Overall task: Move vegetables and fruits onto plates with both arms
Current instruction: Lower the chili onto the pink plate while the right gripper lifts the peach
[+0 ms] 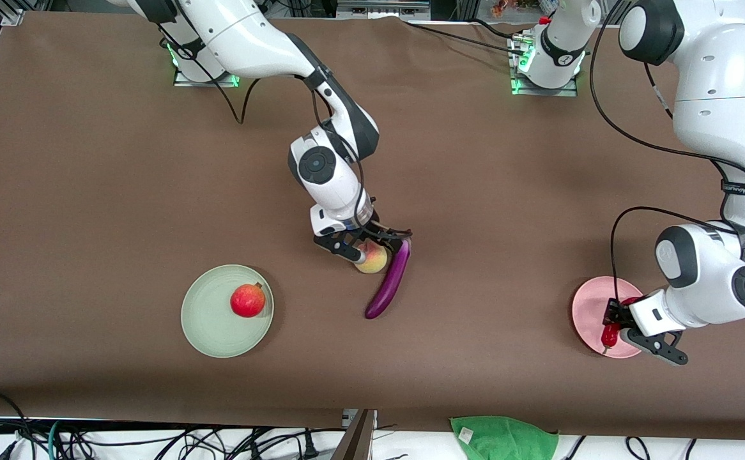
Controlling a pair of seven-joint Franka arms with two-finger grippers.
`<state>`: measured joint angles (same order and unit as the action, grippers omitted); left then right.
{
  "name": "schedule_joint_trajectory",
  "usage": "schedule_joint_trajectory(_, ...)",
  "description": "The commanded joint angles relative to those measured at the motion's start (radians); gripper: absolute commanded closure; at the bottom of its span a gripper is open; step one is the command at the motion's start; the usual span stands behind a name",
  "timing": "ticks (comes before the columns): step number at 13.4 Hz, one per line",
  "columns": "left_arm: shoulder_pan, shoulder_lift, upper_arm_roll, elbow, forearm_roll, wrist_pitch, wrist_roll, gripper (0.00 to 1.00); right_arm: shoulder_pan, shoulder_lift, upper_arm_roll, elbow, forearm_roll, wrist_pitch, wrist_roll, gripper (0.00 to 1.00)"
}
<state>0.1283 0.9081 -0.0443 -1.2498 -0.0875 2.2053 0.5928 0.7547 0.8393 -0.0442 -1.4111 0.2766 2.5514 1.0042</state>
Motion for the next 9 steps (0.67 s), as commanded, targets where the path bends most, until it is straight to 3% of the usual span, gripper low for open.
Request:
schedule_joint_trajectory(1, -0.001, -0.008, 0.000, -0.016, -0.026, 0.016, 0.009, 0.00, -0.003, 0.050, -0.005, 0.038, -0.075, 0.015, -0.012, 0.01)
schedule_joint_trajectory(4, -0.003, -0.012, -0.003, -0.016, -0.069, -0.001, 0.005, 0.00, -0.008, 0.084, -0.006, 0.037, -0.125, 0.062, -0.013, 0.01)
schedule_joint_trajectory(6, -0.013, -0.020, -0.009, -0.014, -0.084, -0.028, -0.033, 0.00, -0.014, 0.095, -0.006, 0.038, -0.149, 0.084, -0.021, 0.07)
schedule_joint_trajectory(9, -0.030, -0.025, -0.052, -0.013, -0.092, -0.045, -0.146, 0.00, -0.015, 0.089, -0.029, 0.038, -0.172, 0.084, -0.051, 0.33)
